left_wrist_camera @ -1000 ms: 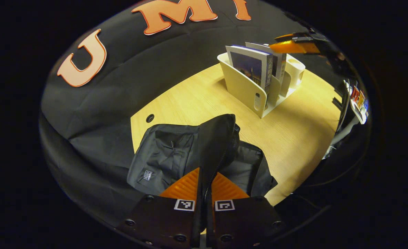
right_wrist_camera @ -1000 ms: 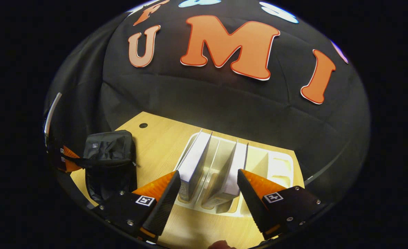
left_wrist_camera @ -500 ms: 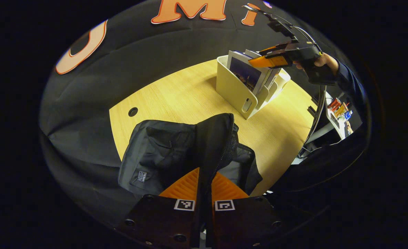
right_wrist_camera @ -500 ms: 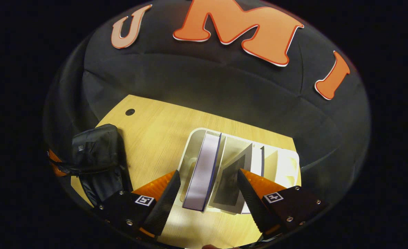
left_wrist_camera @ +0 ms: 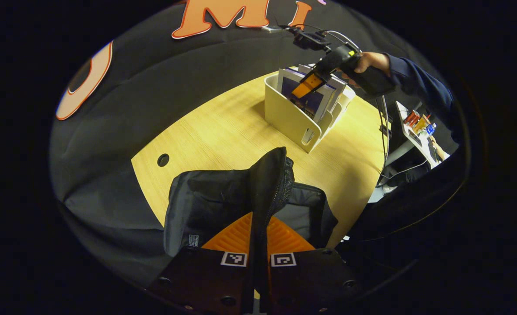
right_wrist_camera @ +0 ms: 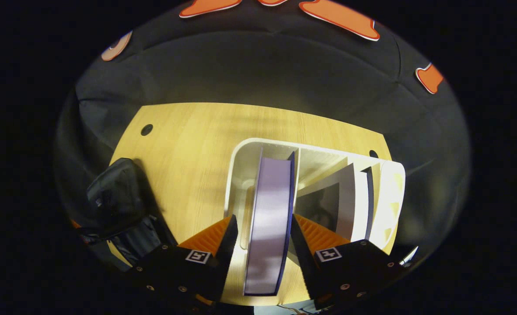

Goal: Open the schoolbag, grab two books from the bookshelf and put them into the schoolbag.

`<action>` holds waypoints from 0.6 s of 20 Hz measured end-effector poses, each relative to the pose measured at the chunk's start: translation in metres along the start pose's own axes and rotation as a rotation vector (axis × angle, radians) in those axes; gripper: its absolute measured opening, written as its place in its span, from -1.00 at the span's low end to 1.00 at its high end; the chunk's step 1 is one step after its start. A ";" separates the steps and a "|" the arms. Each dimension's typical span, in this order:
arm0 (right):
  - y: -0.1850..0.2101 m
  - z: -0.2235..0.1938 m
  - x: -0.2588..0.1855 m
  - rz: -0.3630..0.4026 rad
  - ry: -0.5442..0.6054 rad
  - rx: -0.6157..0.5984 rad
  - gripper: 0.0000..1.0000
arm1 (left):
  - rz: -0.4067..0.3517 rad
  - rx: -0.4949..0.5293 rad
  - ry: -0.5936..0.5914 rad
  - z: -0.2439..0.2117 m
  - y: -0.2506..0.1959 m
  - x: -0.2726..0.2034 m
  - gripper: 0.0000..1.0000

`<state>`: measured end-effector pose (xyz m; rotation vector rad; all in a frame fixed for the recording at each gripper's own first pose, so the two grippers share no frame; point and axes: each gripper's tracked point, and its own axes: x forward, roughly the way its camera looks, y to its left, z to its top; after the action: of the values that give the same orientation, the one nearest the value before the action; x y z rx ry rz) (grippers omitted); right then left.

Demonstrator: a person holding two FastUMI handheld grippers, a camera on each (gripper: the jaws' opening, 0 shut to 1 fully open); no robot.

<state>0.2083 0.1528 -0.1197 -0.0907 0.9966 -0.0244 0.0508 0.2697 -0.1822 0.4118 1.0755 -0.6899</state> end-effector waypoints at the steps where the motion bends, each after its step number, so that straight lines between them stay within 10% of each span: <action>1: 0.001 -0.003 0.004 -0.011 0.022 0.005 0.38 | -0.003 0.000 -0.006 0.003 0.001 0.000 -0.89; 6: 0.010 -0.015 0.003 0.024 0.099 0.061 -0.13 | -0.025 -0.008 -0.013 0.007 0.003 0.001 -0.88; 12: -0.001 -0.037 -0.044 0.018 0.061 0.085 -0.19 | -0.055 0.009 -0.019 0.012 0.000 0.011 -0.88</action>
<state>0.1527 0.1519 -0.1026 -0.0029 1.0557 -0.0538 0.0624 0.2589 -0.1873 0.3842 1.0692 -0.7459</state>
